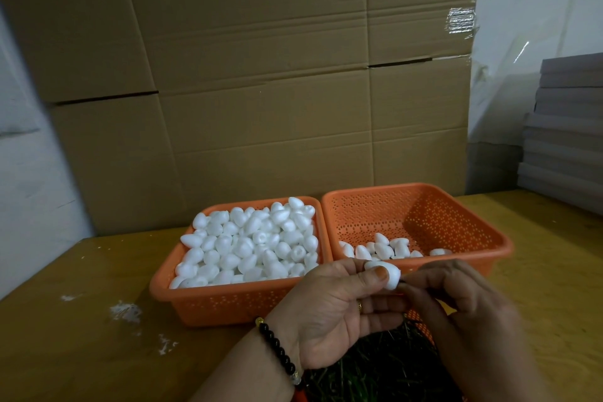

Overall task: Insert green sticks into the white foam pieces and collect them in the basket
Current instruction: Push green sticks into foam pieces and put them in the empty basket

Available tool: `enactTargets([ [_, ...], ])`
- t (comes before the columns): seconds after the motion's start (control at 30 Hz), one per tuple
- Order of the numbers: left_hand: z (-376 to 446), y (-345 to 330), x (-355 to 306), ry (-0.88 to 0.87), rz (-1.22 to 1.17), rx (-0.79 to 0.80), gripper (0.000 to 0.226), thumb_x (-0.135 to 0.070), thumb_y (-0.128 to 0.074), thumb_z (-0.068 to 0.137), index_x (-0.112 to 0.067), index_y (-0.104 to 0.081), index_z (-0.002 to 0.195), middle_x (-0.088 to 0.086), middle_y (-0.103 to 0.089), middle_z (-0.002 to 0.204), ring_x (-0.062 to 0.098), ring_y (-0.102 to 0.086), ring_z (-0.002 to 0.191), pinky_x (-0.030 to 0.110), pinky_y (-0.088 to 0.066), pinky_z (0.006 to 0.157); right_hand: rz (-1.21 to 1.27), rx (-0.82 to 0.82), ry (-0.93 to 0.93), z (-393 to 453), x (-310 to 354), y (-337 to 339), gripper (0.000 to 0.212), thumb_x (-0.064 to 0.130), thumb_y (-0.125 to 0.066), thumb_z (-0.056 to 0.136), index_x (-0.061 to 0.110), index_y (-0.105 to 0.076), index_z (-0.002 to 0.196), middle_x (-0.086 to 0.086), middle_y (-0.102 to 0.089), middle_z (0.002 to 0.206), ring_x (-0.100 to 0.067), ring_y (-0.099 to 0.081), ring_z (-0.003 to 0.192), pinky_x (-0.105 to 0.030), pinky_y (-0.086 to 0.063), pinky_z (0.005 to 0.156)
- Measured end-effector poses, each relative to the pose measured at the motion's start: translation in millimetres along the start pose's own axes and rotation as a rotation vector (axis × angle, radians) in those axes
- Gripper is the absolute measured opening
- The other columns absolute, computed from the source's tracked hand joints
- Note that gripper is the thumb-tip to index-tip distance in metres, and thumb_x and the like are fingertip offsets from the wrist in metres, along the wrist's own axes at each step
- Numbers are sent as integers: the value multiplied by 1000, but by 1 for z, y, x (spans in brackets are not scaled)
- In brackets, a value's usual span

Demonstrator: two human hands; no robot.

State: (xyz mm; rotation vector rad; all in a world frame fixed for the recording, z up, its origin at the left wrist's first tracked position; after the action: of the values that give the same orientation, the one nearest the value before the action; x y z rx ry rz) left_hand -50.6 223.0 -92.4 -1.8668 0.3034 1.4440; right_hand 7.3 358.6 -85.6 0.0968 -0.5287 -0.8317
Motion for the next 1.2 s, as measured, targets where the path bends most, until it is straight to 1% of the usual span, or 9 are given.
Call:
enactTargets([
  [0.2,0,0,0,0,9,5,33,-15,-71,77,-4,-62,107,13,-69,97,22,-67,86,32,-56,75,1,24,-10,2,4,0,7,17,-68,74,18,-70,80,12,-62,85,2,-61,79,-11,-48,69],
  [0.33,1,0,1,-1,-1,-6,36,-15,-70,77,-3,-59,109,12,-69,94,22,-67,84,32,-56,74,1,22,-11,2,5,0,6,16,-68,74,19,-69,79,13,-61,84,3,-60,79,-12,-48,68],
  [0.57,0,0,1,-1,11,-1,38,-18,-70,76,-4,-59,109,11,-70,95,21,-68,84,32,-55,74,-11,17,-9,2,6,0,6,15,-67,75,19,-68,79,12,-60,84,3,-59,80,-10,-47,70],
  [0.77,1,-1,2,0,13,-5,42,-18,-70,76,-3,-58,114,12,-69,98,21,-67,86,32,-55,76,-12,14,-9,2,4,0,5,15,-67,75,16,-69,80,10,-62,84,0,-60,79,-17,-49,67],
  [0.93,0,-1,2,3,6,4,36,-18,-72,78,-5,-60,110,13,-69,100,22,-67,88,32,-55,76,-33,12,-15,2,3,-1,5,15,-67,75,16,-69,79,9,-61,84,0,-59,80,-13,-47,69],
  [1.03,1,0,2,6,0,-2,42,-18,-72,76,-4,-59,113,13,-68,102,22,-67,88,32,-55,75,-40,14,-7,2,3,-2,6,15,-69,75,15,-69,81,10,-61,85,0,-58,83,-9,-46,72],
  [1.1,1,1,2,2,-19,-9,45,-18,-73,75,-4,-57,115,14,-68,102,22,-68,86,32,-56,73,-36,19,-18,1,2,-4,7,16,-75,80,14,-69,83,10,-61,86,-1,-59,81,-10,-47,72],
  [1.2,1,3,1,1,-24,-4,47,-18,-72,77,-4,-55,118,13,-69,103,22,-68,87,33,-55,73,-13,28,-44,1,1,-5,14,18,-74,74,15,-69,87,12,-61,88,2,-60,81,-10,-48,72],
])
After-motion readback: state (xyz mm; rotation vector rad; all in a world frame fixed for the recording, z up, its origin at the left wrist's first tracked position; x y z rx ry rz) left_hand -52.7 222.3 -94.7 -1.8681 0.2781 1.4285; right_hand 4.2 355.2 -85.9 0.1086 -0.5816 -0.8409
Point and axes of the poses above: each hand's wrist, its own z-axis towards the middle knuckle, its own y-axis out of the back of the hand, x = y × z, the point moved 5 cm from there along z, towards the middle knuckle
